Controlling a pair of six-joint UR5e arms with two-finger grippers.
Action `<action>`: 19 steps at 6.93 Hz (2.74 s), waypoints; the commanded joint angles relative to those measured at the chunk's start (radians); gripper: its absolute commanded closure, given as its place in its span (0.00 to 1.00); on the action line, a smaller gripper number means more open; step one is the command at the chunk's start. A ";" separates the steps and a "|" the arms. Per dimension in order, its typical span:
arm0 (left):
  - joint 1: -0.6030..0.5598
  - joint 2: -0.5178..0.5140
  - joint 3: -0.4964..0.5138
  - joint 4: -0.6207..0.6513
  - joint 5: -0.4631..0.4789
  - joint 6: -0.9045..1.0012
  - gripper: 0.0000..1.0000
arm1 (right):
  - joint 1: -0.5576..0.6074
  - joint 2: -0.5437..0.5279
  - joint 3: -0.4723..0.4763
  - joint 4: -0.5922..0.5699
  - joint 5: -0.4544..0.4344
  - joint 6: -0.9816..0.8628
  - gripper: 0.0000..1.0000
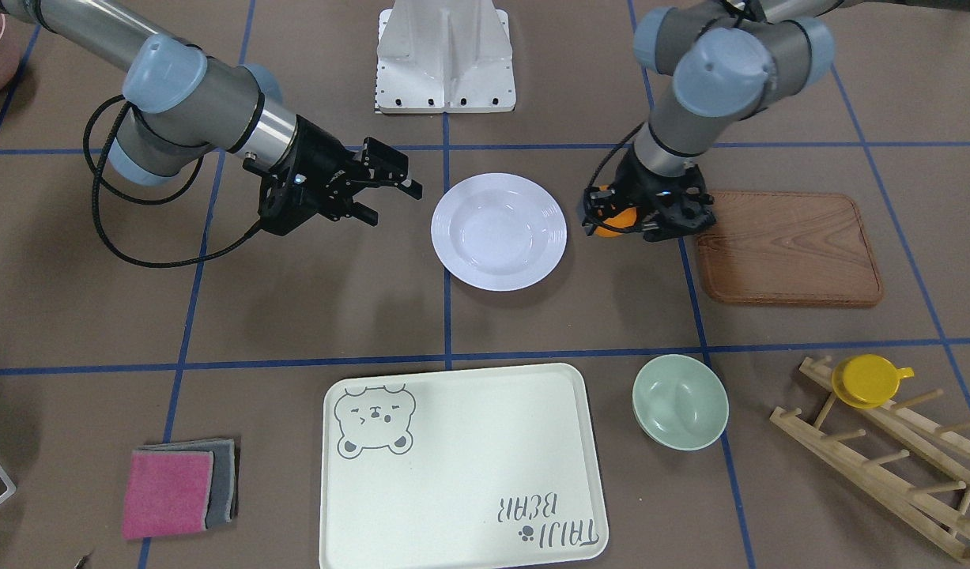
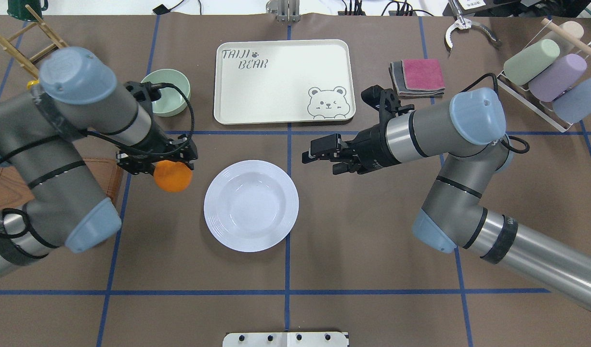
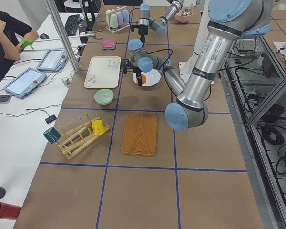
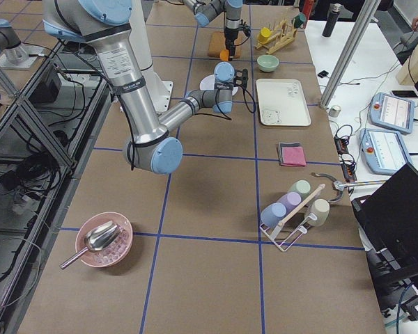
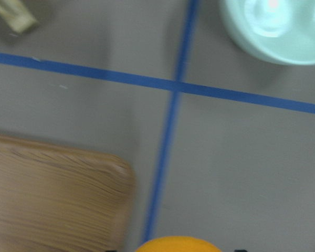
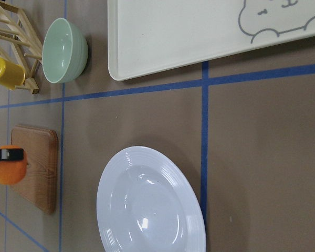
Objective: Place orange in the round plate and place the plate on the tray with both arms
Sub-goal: 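Carry the orange onto the white plate while the right gripper reaches its rim, then release the orange on the plate and grip the plate rims with both grippers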
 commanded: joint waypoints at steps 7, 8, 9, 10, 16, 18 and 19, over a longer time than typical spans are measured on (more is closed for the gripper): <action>0.094 -0.138 0.038 0.055 0.114 -0.019 0.02 | -0.127 -0.021 -0.186 0.368 -0.188 0.074 0.01; 0.083 -0.074 -0.031 0.058 0.112 0.014 0.02 | -0.153 -0.022 -0.188 0.371 -0.218 0.072 0.07; 0.076 -0.026 -0.088 0.092 0.112 0.051 0.02 | -0.173 -0.023 -0.188 0.371 -0.254 0.072 0.07; 0.076 -0.035 -0.093 0.136 0.112 0.063 0.02 | -0.184 -0.024 -0.191 0.371 -0.259 0.072 0.07; 0.076 -0.035 -0.093 0.138 0.111 0.068 0.02 | -0.225 0.040 -0.271 0.368 -0.350 0.071 0.14; 0.074 -0.035 -0.093 0.138 0.109 0.068 0.02 | -0.225 0.066 -0.300 0.367 -0.368 0.071 0.17; 0.074 -0.035 -0.093 0.138 0.109 0.068 0.02 | -0.225 0.068 -0.300 0.364 -0.376 0.071 0.22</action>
